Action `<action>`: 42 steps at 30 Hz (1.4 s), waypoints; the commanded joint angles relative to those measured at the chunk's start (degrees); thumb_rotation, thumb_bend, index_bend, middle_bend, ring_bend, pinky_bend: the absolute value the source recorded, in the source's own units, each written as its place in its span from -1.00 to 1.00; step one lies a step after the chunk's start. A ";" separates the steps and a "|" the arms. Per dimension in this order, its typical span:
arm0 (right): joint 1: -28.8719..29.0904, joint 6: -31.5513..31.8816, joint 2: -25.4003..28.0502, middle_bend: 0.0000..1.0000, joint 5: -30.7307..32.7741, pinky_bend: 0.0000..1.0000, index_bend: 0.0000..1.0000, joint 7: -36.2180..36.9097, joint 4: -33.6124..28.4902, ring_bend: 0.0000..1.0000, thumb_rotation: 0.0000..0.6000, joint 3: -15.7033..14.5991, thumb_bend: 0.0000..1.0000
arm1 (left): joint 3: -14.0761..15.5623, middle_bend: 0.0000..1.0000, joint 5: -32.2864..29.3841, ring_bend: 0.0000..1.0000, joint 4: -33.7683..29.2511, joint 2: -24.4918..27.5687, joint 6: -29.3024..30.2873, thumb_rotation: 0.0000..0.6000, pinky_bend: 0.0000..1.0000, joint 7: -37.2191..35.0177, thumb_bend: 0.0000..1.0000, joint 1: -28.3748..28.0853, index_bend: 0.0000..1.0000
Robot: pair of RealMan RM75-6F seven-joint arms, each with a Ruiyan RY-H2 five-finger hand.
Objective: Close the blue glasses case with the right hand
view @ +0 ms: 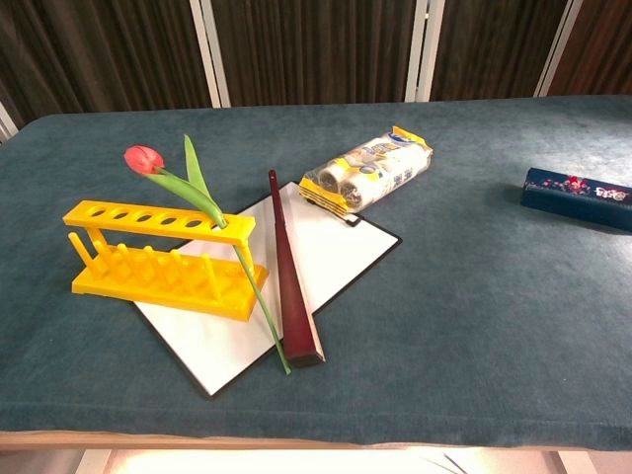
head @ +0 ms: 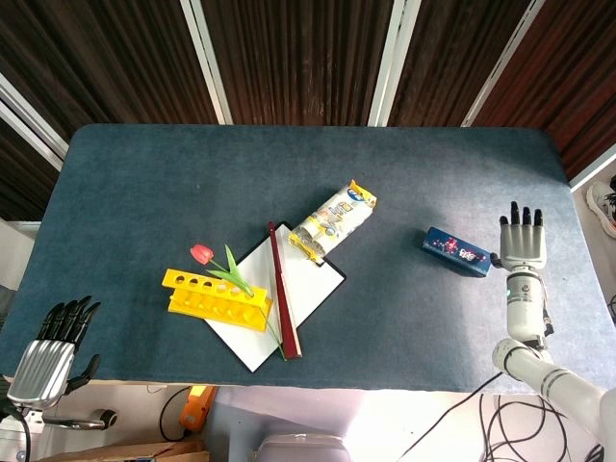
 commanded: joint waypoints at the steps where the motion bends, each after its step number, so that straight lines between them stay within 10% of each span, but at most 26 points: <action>1: -1.03 0.09 3.01 -1.00 -1.34 -0.84 -0.45 0.75 -4.32 -1.00 1.00 -0.62 -0.44 | 0.05 -1.00 0.07 -1.00 -0.01 -0.01 -0.01 1.00 -0.93 0.05 -0.25 -0.01 -1.00; 9: -2.15 0.83 7.81 -1.00 -2.58 -0.88 -0.49 -0.35 -14.64 -1.00 1.00 -3.14 -0.50 | 0.26 -1.00 0.53 -1.00 -0.01 -0.03 0.16 1.00 -0.93 0.12 -0.26 0.00 -1.00; 32: 3.17 -1.58 -0.98 -1.00 7.07 -0.88 0.12 -6.24 -4.85 -1.00 1.00 -4.22 -0.20 | 0.11 -1.00 0.43 -1.00 0.15 0.26 0.52 1.00 -0.93 -0.66 -0.23 0.01 -1.00; 42: 2.90 -2.57 0.04 -1.00 5.93 -0.87 -0.82 -4.77 -5.74 -1.00 1.00 -4.61 -0.40 | 0.09 -1.00 0.31 -1.00 0.06 0.17 0.48 1.00 -0.93 -0.32 -0.23 0.04 -1.00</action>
